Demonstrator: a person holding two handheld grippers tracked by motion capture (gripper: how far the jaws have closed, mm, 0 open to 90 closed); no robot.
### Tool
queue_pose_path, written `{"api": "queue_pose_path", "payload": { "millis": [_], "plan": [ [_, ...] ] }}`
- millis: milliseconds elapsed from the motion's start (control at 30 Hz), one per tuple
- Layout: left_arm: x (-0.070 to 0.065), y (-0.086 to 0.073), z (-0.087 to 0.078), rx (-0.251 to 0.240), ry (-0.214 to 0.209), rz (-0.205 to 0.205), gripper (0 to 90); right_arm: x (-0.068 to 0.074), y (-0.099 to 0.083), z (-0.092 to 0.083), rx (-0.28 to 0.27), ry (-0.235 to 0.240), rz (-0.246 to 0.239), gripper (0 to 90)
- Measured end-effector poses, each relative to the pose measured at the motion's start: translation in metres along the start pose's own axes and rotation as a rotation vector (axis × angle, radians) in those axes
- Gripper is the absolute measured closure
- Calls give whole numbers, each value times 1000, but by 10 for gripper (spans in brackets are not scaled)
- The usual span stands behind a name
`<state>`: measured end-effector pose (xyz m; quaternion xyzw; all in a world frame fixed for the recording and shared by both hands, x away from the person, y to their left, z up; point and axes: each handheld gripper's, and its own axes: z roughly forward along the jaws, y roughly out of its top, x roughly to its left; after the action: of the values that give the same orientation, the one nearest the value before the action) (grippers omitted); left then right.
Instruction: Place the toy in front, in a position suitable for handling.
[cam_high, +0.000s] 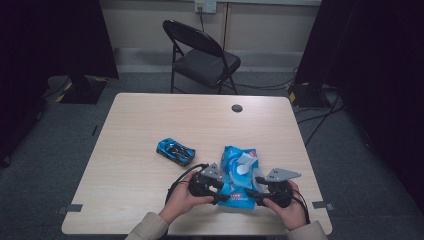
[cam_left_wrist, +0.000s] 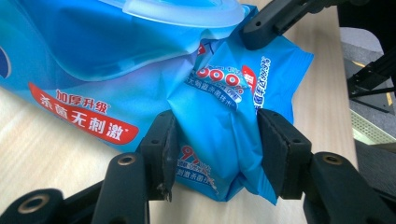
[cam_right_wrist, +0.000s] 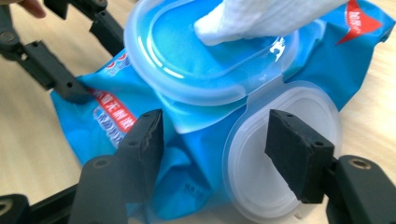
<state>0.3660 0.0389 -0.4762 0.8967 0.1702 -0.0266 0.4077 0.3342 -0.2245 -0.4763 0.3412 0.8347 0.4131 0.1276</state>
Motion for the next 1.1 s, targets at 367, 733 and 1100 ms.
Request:
{"api": "queue_pose_path", "payload": {
  "millis": [367,733,1100],
  "plan": [
    [8,10,10,-8,9,-5,508,-18,1,2,-14,-31,24,378],
    [3,10,1,-6,44,0,367,-9,5,-1,7,-40,-3,284],
    [-4,-11,-22,26,49,29,520,11,11,1,-19,-58,6,136]
  ]
}}
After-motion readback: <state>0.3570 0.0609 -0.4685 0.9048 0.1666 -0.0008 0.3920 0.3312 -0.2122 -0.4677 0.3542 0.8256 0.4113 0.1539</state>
